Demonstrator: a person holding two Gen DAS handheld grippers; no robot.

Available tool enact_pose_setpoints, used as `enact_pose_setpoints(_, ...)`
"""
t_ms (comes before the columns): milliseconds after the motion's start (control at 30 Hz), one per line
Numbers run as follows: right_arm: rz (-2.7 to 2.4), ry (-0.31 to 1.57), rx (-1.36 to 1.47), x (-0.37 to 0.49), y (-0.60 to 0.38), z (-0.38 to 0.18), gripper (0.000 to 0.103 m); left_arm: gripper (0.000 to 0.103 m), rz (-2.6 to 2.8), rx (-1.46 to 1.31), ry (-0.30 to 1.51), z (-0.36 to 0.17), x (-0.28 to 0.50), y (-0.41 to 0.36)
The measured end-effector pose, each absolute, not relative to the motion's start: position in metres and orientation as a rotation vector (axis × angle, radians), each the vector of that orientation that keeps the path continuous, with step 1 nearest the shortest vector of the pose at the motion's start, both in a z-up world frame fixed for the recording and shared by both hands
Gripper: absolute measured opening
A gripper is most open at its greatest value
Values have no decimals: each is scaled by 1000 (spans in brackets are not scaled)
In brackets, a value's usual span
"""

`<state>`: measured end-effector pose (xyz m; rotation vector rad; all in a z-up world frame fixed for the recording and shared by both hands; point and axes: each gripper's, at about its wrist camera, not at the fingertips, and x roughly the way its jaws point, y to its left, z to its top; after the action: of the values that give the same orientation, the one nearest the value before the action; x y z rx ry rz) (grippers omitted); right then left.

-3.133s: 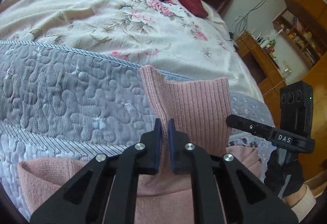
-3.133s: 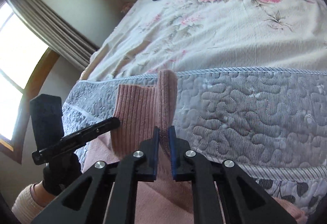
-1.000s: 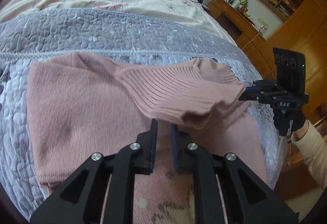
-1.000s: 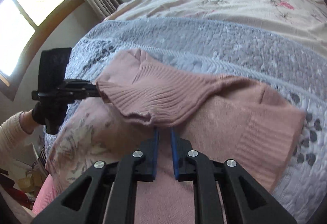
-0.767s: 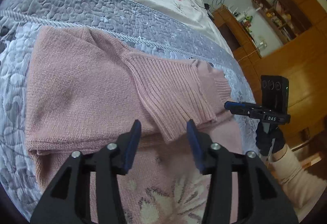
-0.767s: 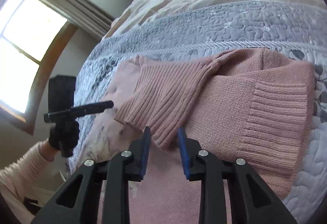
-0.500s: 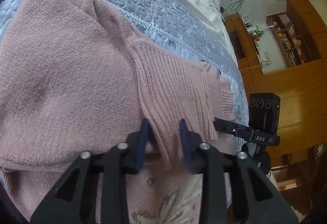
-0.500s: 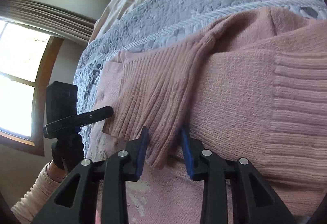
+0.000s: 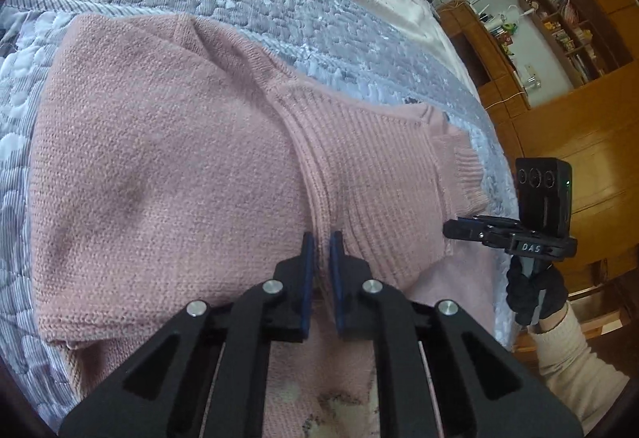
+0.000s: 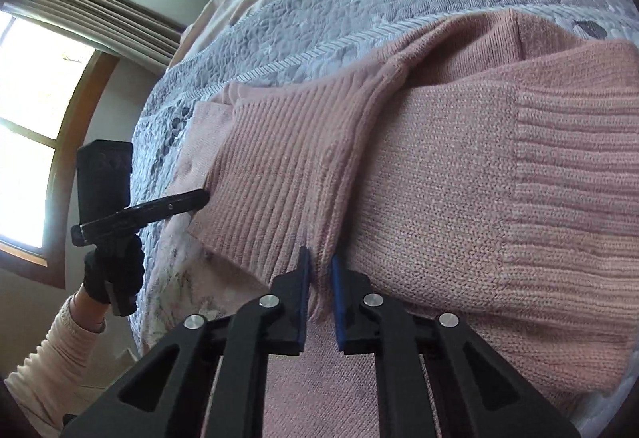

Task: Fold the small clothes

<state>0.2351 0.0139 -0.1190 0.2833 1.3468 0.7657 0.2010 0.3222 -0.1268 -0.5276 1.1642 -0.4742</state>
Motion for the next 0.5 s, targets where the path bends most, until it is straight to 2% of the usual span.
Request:
enact_pose_setpoints(133, 741, 1323, 258, 234, 17, -128, 8, 9, -456, -539, 1126, -135, 199, 323)
enact_pose_setpoints(233, 727, 1301, 262, 230, 15, -120, 11, 12, -401, -497, 1102, -127, 191, 317)
enact_pose_setpoints(267, 718, 1288, 273, 226, 9, -113, 19, 18, -368, -473, 1095, -119, 186, 314)
enact_pose_setpoints(300, 710, 1274, 273, 218, 4, -104, 25, 32, -335, -449, 1087, -111, 178, 313)
enact_pose_setpoints(333, 702, 1250, 270, 208, -3, -94, 27, 40, -312, -429, 1077, -101, 169, 312)
enact_pose_setpoints(367, 690, 1225, 268, 195, -11, -83, 29, 52, -278, -396, 1074, -91, 156, 311)
enact_pose_setpoints(500, 628, 1198, 254, 129, -48, -55, 35, 57, -221, -324, 1046, -60, 87, 314)
